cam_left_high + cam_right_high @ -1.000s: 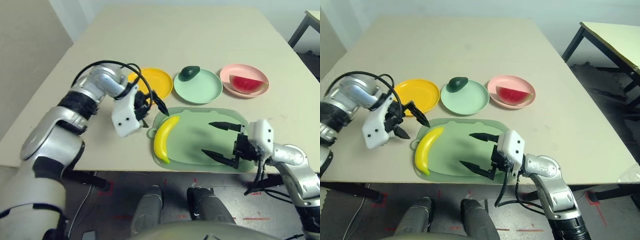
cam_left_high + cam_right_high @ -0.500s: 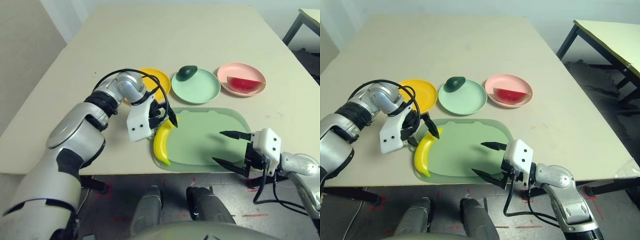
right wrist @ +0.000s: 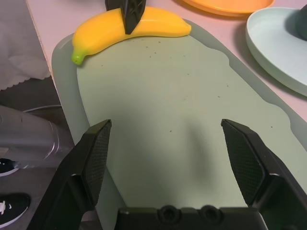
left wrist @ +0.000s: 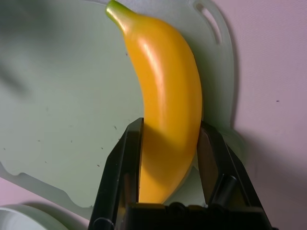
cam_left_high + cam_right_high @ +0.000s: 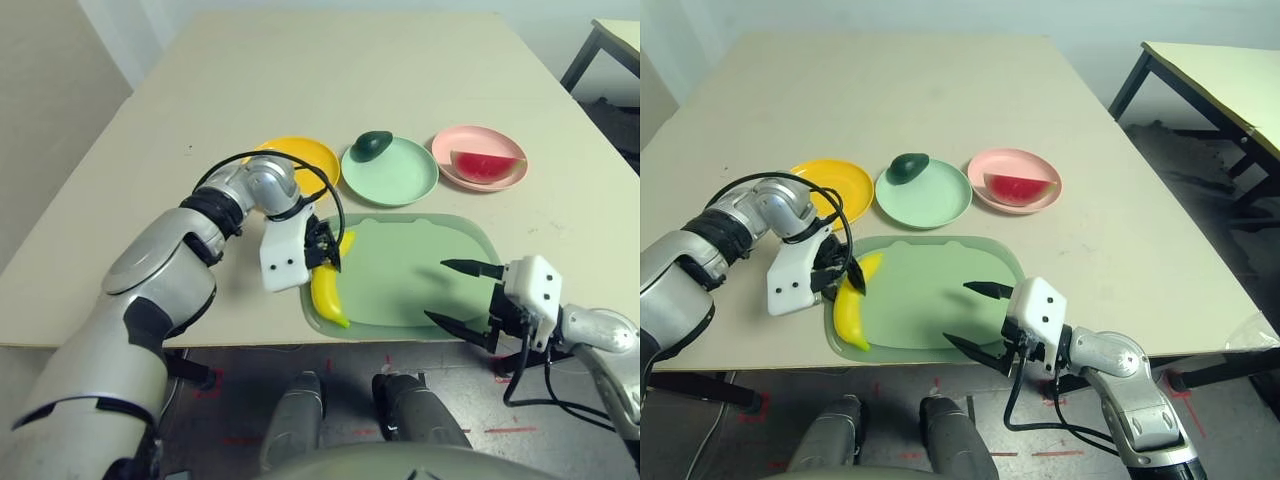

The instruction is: Place the fruits into color-matched plates.

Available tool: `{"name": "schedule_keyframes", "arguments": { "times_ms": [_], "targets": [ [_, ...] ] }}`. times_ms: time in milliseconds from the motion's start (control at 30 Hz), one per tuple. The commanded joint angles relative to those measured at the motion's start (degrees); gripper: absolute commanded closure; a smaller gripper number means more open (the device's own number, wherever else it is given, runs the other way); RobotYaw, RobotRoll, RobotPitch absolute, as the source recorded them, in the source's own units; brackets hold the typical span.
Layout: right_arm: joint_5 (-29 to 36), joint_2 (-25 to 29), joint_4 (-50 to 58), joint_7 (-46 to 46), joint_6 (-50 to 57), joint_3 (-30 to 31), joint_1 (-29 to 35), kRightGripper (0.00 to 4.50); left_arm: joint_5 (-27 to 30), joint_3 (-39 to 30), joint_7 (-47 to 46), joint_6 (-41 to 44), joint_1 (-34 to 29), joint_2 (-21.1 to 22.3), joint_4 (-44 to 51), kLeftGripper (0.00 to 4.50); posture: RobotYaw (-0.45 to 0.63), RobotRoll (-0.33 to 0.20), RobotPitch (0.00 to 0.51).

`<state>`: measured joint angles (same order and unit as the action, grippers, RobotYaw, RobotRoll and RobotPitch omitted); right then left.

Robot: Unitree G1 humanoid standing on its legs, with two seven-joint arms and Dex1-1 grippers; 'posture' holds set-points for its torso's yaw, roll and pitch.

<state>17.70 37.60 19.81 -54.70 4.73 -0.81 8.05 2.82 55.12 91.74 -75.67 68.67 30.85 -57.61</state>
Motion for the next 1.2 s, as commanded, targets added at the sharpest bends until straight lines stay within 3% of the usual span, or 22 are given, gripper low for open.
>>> {"name": "schedule_keyframes", "arguments": {
  "times_ms": [33, 233, 367, 500, 633, 767, 1167, 1200],
  "targets": [
    [-0.22, 0.13, 1.03, 0.59, 0.57, 0.76, 0.85, 0.00, -2.01, 1.30, 0.76, 1.48, 0.14, 0.84, -2.01, 2.80, -0.14, 0.000, 0.119],
    [0.17, -0.47, 1.91, 1.52, 1.24, 1.37, 0.98, 0.00, 2.95, -0.67, 0.76, 6.13, 1.65, 2.07, -1.39, 2.80, -0.13, 0.000, 0.122],
    [0.91, -2.04, 2.25, 3.69, 1.85, 0.77, 0.53, 0.00, 6.59, -5.82, 0.76, 13.15, 4.92, 3.16, -3.00, 2.80, -0.13, 0.000, 0.122],
    [0.20, -4.94, 2.11, 7.80, 1.36, 0.09, 0.31, 0.00, 0.91, -13.49, -2.07, 17.23, 9.03, 3.70, -9.66, 2.80, -0.11, 0.000, 0.128],
    [-3.84, -7.86, 1.28, 12.82, -2.23, 0.42, 2.46, 0.00, -10.91, -14.93, -15.25, 23.08, 11.50, 6.39, -14.54, 2.80, -0.10, 0.000, 0.132],
    [-5.95, -10.01, 1.64, 16.84, -4.41, -0.33, 3.83, 0.00, -19.05, -15.41, -25.76, 27.41, 10.26, 7.52, -16.88, 2.80, -0.11, 0.000, 0.134],
    [-6.10, -10.87, 3.15, 19.65, -4.46, -0.70, 7.30, 0.00, -32.21, -17.02, -47.44, 35.00, 3.89, 4.91, -19.76, 2.80, -0.14, 0.000, 0.147],
    [-5.88, -10.62, 3.07, 19.48, -4.37, -0.99, 7.34, 0.00, -32.51, -17.31, -47.95, 35.39, 3.69, 4.71, -19.85, 2.45, -0.14, 0.000, 0.146]
  ]
}}
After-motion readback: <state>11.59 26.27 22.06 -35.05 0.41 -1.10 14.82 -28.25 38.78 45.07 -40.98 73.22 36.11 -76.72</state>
